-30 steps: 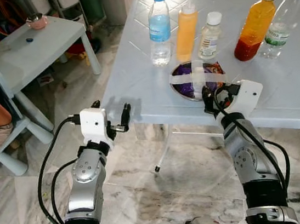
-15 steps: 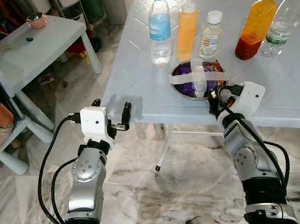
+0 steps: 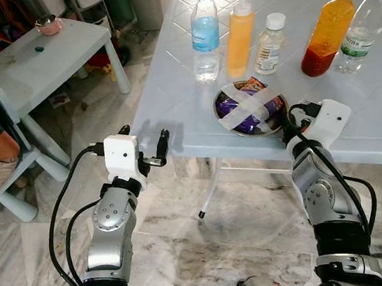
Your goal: Restocking fridge
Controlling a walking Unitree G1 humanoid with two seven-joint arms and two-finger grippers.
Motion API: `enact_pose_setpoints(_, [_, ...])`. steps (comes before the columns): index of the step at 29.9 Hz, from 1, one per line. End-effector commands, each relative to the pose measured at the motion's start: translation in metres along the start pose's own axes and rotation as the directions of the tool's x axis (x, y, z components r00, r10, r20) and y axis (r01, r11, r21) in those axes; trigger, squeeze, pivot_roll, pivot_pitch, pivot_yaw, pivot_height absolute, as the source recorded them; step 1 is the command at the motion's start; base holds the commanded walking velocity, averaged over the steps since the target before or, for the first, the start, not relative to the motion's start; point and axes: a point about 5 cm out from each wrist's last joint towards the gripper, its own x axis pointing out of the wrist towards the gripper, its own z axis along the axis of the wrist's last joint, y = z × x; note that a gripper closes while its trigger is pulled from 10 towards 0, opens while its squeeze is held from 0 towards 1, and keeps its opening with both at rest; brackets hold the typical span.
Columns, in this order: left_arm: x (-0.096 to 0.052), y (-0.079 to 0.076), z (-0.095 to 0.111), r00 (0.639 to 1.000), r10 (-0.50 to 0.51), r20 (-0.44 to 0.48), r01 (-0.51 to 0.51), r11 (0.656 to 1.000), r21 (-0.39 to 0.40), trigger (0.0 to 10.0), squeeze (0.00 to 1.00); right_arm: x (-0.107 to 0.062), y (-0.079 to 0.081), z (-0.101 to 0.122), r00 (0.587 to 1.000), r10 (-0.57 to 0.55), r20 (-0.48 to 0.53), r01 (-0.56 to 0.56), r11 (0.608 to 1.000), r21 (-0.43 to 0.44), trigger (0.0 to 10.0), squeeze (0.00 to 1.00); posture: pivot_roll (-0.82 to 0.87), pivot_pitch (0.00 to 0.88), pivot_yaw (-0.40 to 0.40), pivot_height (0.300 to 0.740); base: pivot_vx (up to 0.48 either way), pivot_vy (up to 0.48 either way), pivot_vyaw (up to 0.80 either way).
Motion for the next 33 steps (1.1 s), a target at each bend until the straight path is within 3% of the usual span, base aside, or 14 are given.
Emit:
enact_pose_setpoints(1, [0.000, 0.001, 0.003, 1.000, -0.005, 0.005, 0.005, 1.000, 0.007, 10.0, 0.00, 0.002, -0.009, 0.000, 0.998, -0.056, -0.008, 0.056, 0.998, -0.008, 2.7, 0.00, -0.10, 0.076, 0.065, 0.740, 0.000, 0.000, 0.00])
enact_pose_setpoints(5, [0.000, 0.001, 0.003, 1.000, -0.007, 0.004, 0.007, 1.000, 0.007, 10.0, 0.00, 0.002, -0.010, 0.002, 0.998, -0.068, 0.000, 0.068, 0.998, -0.006, 3.3, 0.00, -0.09, 0.075, 0.065, 0.740, 0.000, 0.000, 0.00])
enact_pose_setpoints(8, [0.000, 0.001, 0.003, 1.000, -0.009, 0.004, 0.009, 1.000, 0.007, 10.0, 0.00, 0.004, -0.012, 0.005, 0.996, -0.089, 0.009, 0.089, 0.996, -0.005, 6.4, 0.00, -0.09, 0.075, 0.065, 0.740, 0.000, 0.000, 0.00])
enact_pose_setpoints(13, [0.000, 0.001, 0.003, 1.000, -0.010, 0.002, 0.010, 1.000, 0.007, 10.0, 0.00, 0.005, -0.017, 0.008, 0.993, -0.120, 0.016, 0.120, 0.993, -0.006, 7.0, 0.00, -0.09, 0.075, 0.064, 0.740, 0.000, 0.000, 0.00])
enact_pose_setpoints(14, [0.000, 0.001, 0.003, 1.000, -0.010, 0.002, 0.010, 1.000, 0.007, 10.0, 0.00, 0.005, -0.017, 0.008, 0.992, -0.122, 0.017, 0.122, 0.993, -0.005, 8.2, 0.00, -0.09, 0.075, 0.064, 0.740, 0.000, 0.000, 0.00])
enact_pose_setpoints(15, [0.000, 0.000, 0.003, 1.000, -0.010, 0.002, 0.010, 1.000, 0.007, 10.0, 0.00, 0.006, -0.018, 0.009, 0.992, -0.125, 0.019, 0.125, 0.992, -0.005, 8.2, 0.00, -0.09, 0.075, 0.064, 0.740, 0.000, 0.000, 0.00])
enact_pose_setpoints(16, [0.000, 0.000, 0.003, 1.000, -0.011, 0.002, 0.011, 1.000, 0.007, 10.0, 0.00, 0.007, -0.020, 0.011, 0.990, -0.137, 0.030, 0.138, 0.990, -0.007, 9.2, 0.00, -0.09, 0.075, 0.064, 0.740, 0.000, 0.000, 0.00])
enact_pose_setpoints(22, [0.000, 0.000, 0.003, 1.000, -0.012, 0.003, 0.012, 1.000, 0.006, 10.0, 0.00, 0.009, -0.028, 0.021, 0.982, -0.171, 0.077, 0.173, 0.985, -0.019, 10.0, 0.00, -0.09, 0.074, 0.065, 0.740, 0.000, 0.000, 0.00])
enact_pose_setpoints(32, [0.000, 0.000, 0.004, 1.000, -0.014, 0.005, 0.014, 1.000, 0.005, 10.0, 0.00, 0.009, -0.025, 0.038, 0.973, -0.129, 0.192, 0.150, 0.984, -0.096, 10.0, 0.00, -0.09, 0.075, 0.064, 0.740, 0.000, 0.000, 0.00])
enact_pose_setpoints(33, [0.000, 0.000, 0.004, 1.000, -0.013, 0.006, 0.013, 1.000, 0.005, 10.0, 0.00, 0.007, -0.018, 0.040, 0.973, -0.089, 0.212, 0.114, 0.988, -0.107, 10.0, 0.20, -0.09, 0.075, 0.063, 0.740, 0.000, 0.000, 0.00])
